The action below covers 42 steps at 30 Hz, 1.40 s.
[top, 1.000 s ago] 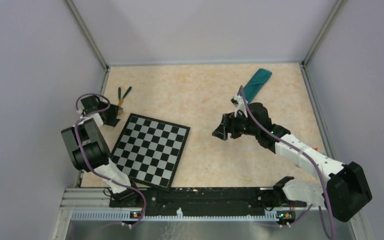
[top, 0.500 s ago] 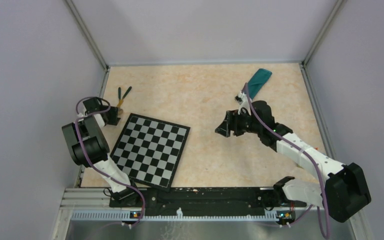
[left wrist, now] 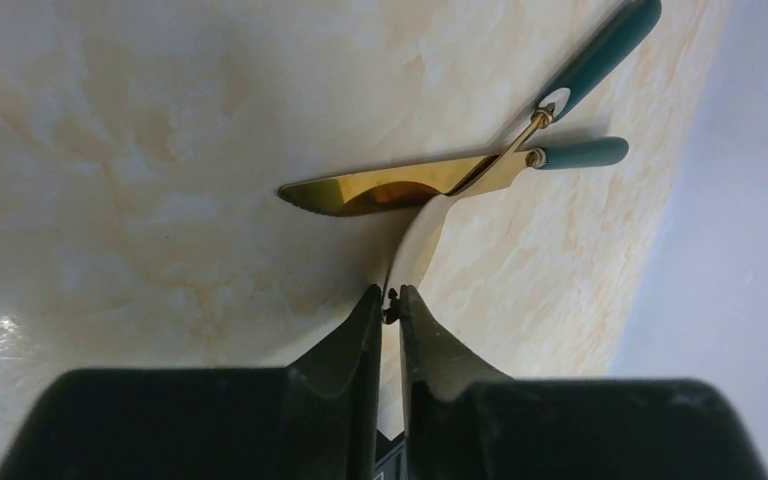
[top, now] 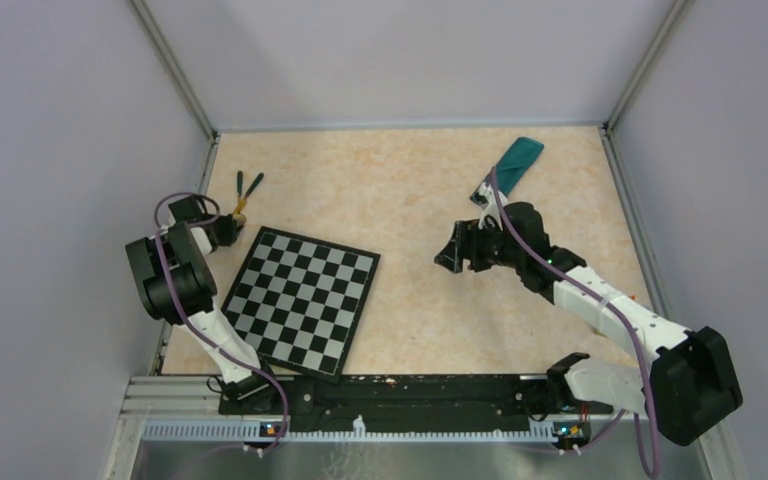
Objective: Fold the napkin into a case and place the utensils inside
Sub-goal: Pick up the spoon from the corner of the board, then pass from the left arm to the right
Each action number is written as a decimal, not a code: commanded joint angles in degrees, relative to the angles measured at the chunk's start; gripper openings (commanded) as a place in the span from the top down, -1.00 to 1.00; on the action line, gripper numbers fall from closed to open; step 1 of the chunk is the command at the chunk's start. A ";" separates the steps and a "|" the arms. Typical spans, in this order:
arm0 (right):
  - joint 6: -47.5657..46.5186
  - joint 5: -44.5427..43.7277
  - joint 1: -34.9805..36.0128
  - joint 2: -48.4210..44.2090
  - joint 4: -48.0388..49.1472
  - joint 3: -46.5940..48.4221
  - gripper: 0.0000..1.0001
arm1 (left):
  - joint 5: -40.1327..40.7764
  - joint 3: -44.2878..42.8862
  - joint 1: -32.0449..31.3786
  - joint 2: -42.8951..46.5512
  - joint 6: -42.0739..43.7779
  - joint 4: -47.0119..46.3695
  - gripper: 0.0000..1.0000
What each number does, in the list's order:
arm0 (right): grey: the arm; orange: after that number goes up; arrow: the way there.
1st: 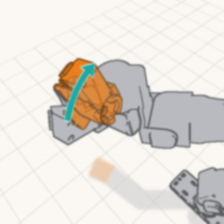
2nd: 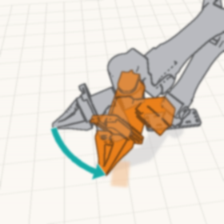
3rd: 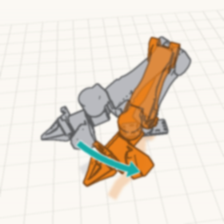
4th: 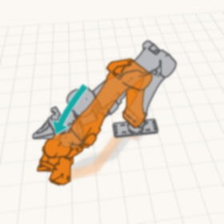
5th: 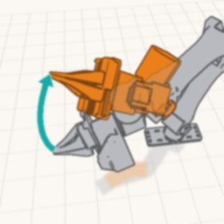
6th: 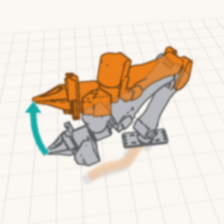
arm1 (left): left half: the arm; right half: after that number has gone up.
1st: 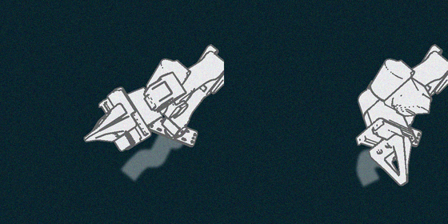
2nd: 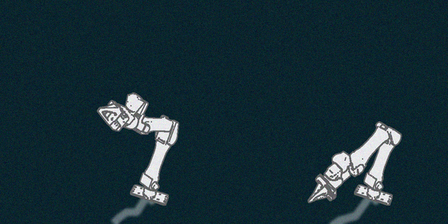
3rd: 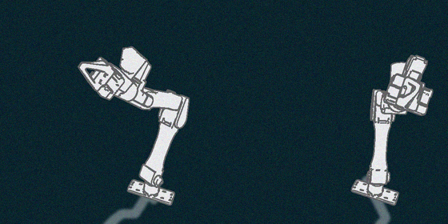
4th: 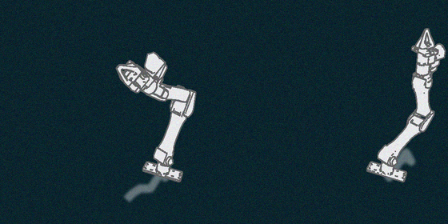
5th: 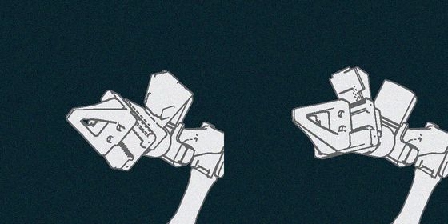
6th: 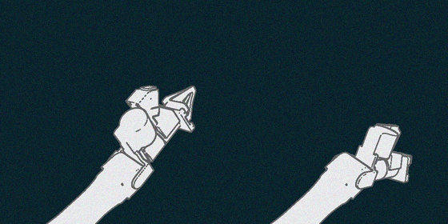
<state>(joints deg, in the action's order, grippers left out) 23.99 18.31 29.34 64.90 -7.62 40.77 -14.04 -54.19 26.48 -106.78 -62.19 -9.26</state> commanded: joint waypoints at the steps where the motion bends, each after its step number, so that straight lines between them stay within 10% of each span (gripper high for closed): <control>1: -1.57 -3.83 -0.41 -2.58 -1.10 1.16 -0.46 | 0.34 0.61 0.31 -0.53 1.75 -1.34 0.75; 4: -1.61 -4.99 -0.30 -2.48 -2.17 1.28 -0.46 | -0.91 1.50 0.29 1.11 2.50 -1.41 1.00; 24: 1.21 -6.93 -0.30 1.21 0.28 1.18 -0.60 | -22.73 12.64 -1.74 22.16 -8.04 -19.66 1.00; 36: 38.62 4.76 -2.24 14.82 43.75 -0.97 -0.44 | -11.74 16.54 -43.14 17.71 -20.74 -53.15 1.00; 42: 40.23 -1.72 -3.02 11.07 49.91 -3.74 -0.25 | -5.36 16.25 -55.04 10.44 -23.47 -63.34 1.00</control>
<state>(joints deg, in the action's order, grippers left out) 58.94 19.70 27.16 80.05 30.41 38.26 -25.10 -38.02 -24.23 -93.36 -82.61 -59.27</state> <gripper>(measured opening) 0.663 0.007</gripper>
